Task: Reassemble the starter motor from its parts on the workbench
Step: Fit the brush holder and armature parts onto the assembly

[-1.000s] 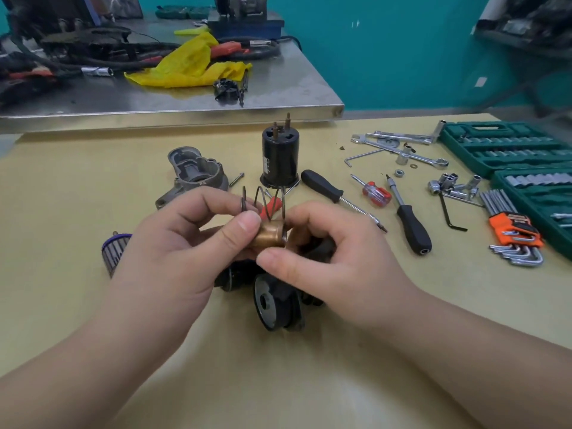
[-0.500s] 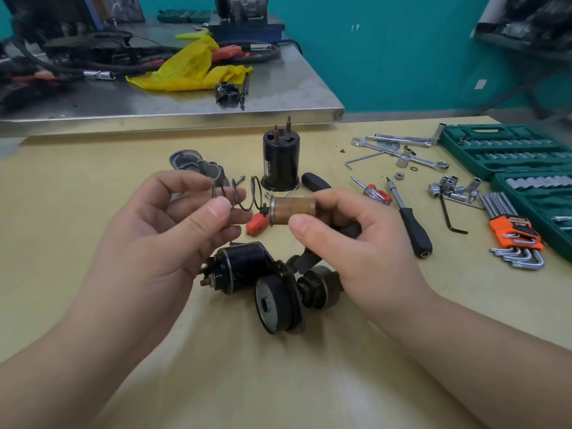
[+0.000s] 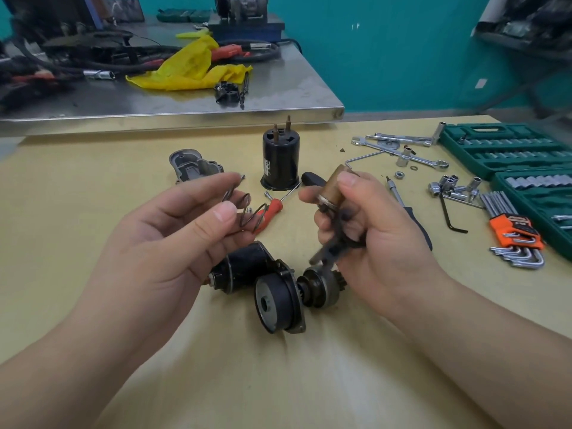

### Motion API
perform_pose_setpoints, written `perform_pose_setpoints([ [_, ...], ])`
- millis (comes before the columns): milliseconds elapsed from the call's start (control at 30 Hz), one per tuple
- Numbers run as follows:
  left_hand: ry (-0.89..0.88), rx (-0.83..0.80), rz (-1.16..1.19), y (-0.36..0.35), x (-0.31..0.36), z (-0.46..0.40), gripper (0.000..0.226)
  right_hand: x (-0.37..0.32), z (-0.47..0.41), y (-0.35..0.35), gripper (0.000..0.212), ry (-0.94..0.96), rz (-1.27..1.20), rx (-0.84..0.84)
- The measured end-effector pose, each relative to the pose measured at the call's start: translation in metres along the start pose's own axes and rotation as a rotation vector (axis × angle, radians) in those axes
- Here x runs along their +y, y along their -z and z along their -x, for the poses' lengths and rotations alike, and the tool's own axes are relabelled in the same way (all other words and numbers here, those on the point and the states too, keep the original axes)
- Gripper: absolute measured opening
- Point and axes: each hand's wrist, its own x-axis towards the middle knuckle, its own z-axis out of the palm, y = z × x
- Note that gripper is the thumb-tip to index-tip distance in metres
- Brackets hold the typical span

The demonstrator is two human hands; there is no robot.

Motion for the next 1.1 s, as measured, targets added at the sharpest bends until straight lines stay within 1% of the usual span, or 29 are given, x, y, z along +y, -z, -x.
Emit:
perform_pose_setpoints([
  [67,-0.003,0.002,-0.003,0.000,-0.001,0.000,0.065,0.000,-0.001,0.001,0.017,-0.040,0.018,-0.011],
  [133,-0.007,0.003,-0.007,-0.001,-0.001,-0.001,0.061,-0.002,-0.001,0.000,0.019,-0.099,0.090,-0.028],
  [233,-0.014,0.013,-0.019,0.000,-0.002,-0.001,0.058,-0.003,0.001,-0.004,0.021,-0.128,0.368,-0.062],
  [267,-0.016,0.020,-0.029,0.000,-0.003,-0.001,0.058,-0.005,0.003,-0.006,0.025,-0.121,0.442,-0.081],
  [333,-0.019,0.027,-0.041,0.000,-0.003,-0.001,0.058,-0.007,0.007,-0.009,0.031,-0.091,0.532,-0.118],
  [467,-0.004,0.002,-0.042,-0.003,-0.002,0.000,0.061,-0.008,0.013,-0.015,0.031,0.010,0.548,-0.200],
  [600,-0.001,0.006,-0.082,-0.002,-0.001,0.001,0.067,-0.007,0.014,-0.015,0.038,0.031,0.548,-0.204],
  [733,0.013,-0.034,-0.148,-0.003,0.000,0.004,0.066,-0.006,0.013,-0.014,0.039,0.065,0.589,-0.192],
  [800,0.020,-0.073,-0.164,-0.005,0.000,0.005,0.060,-0.006,0.015,-0.015,0.044,0.079,0.608,-0.212],
  [900,0.015,-0.107,-0.231,-0.007,0.001,0.006,0.037,-0.008,0.015,-0.015,0.049,0.074,0.633,-0.253],
  [933,0.021,-0.111,-0.253,-0.008,0.001,0.006,0.034,-0.010,0.015,-0.014,0.050,0.066,0.647,-0.269],
  [1033,0.041,-0.169,-0.313,-0.009,0.004,0.007,0.033,-0.015,0.014,-0.012,0.046,0.067,0.682,-0.317],
  [1100,0.051,-0.199,-0.338,-0.009,0.006,0.007,0.040,-0.015,0.014,-0.013,0.043,0.058,0.691,-0.333],
])
